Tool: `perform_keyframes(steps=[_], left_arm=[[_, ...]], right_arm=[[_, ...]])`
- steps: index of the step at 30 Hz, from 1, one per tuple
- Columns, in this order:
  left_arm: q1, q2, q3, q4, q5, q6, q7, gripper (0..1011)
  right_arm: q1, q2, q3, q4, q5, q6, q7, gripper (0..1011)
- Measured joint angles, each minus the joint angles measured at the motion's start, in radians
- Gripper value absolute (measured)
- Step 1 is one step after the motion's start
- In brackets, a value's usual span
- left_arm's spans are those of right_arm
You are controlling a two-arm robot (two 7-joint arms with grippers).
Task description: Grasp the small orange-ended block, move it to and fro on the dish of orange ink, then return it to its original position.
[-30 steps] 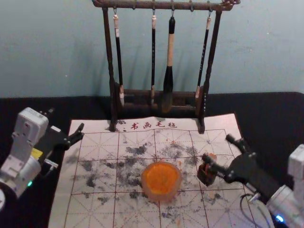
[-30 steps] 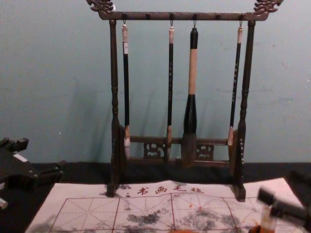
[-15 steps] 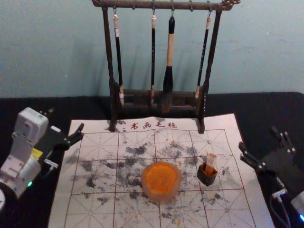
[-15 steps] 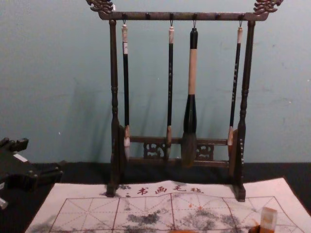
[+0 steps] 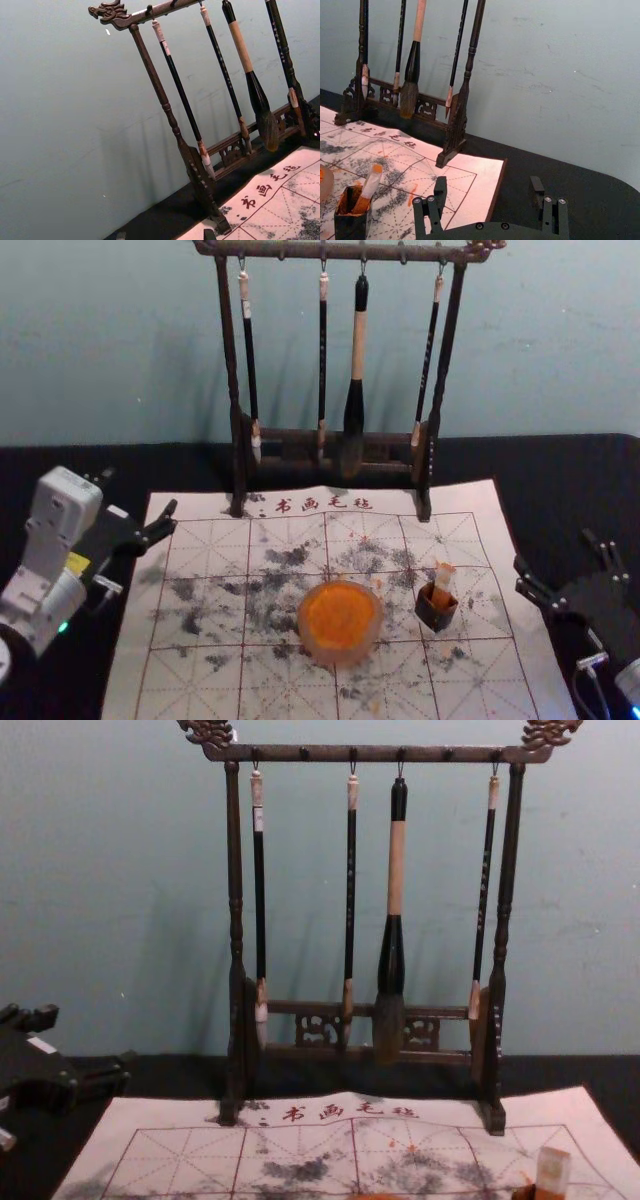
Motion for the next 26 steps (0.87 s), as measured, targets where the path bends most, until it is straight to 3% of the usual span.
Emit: perform_keyframes(steps=[26], left_arm=[[0.0,0.0,0.0,0.0,0.0,0.0,0.0,1001]], right_arm=[[0.0,0.005,-0.005,-0.004,-0.003,-0.004,-0.003,1002]])
